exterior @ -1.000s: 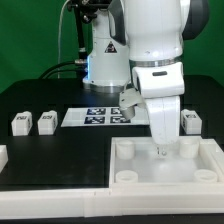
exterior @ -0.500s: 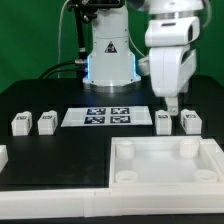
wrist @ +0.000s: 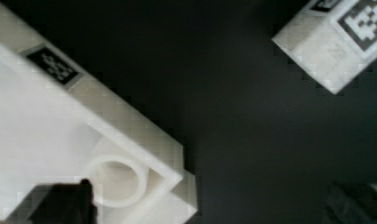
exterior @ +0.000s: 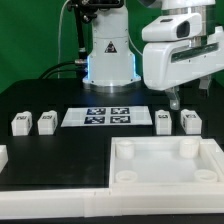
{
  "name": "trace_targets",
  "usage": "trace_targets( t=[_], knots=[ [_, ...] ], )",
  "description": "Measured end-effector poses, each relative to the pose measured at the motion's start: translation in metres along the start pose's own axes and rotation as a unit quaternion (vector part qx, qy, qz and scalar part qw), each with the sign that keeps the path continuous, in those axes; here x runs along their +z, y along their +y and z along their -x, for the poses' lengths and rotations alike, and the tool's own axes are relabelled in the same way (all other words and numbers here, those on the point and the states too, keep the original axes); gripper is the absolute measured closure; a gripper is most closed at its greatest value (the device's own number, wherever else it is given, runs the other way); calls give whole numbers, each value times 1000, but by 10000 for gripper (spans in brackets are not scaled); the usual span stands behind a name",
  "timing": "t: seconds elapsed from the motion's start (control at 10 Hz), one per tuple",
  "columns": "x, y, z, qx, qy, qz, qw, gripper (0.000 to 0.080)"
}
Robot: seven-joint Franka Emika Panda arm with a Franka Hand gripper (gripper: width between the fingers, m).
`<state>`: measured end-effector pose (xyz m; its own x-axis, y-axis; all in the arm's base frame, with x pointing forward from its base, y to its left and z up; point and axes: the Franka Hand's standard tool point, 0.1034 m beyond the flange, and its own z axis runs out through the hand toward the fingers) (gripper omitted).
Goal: Assemble one leg
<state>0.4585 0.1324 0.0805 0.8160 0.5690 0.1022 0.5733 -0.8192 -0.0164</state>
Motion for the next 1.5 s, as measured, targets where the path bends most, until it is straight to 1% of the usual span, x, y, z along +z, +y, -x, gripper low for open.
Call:
trace_targets(
  t=[0.1,0.2,0.3,0.4,0.8,0.9,1.0,1.1,1.2,1.3,1.4,1.5],
  knots=[
    [2,-5,0,83,0,-4,997,150],
    [10,-21,1,159,-9,-8,987,150],
    [16,-32,-1,240,-16,-14,971,150],
    [20,-36,-1,301,-21,-21,953,150],
    [20,-36,-1,298,-34,-24,954,150],
    [21,-37,4,295,-58,-27,953,150],
    [27,-42,15,297,-114,-35,947,150],
    [36,-45,19,299,-176,-47,937,150],
    [43,-47,19,300,-232,-57,924,150],
    [44,-48,19,300,-283,-67,909,150],
    [40,-52,19,292,-337,-78,892,150],
    [37,-53,16,289,-373,-89,877,150]
  ],
)
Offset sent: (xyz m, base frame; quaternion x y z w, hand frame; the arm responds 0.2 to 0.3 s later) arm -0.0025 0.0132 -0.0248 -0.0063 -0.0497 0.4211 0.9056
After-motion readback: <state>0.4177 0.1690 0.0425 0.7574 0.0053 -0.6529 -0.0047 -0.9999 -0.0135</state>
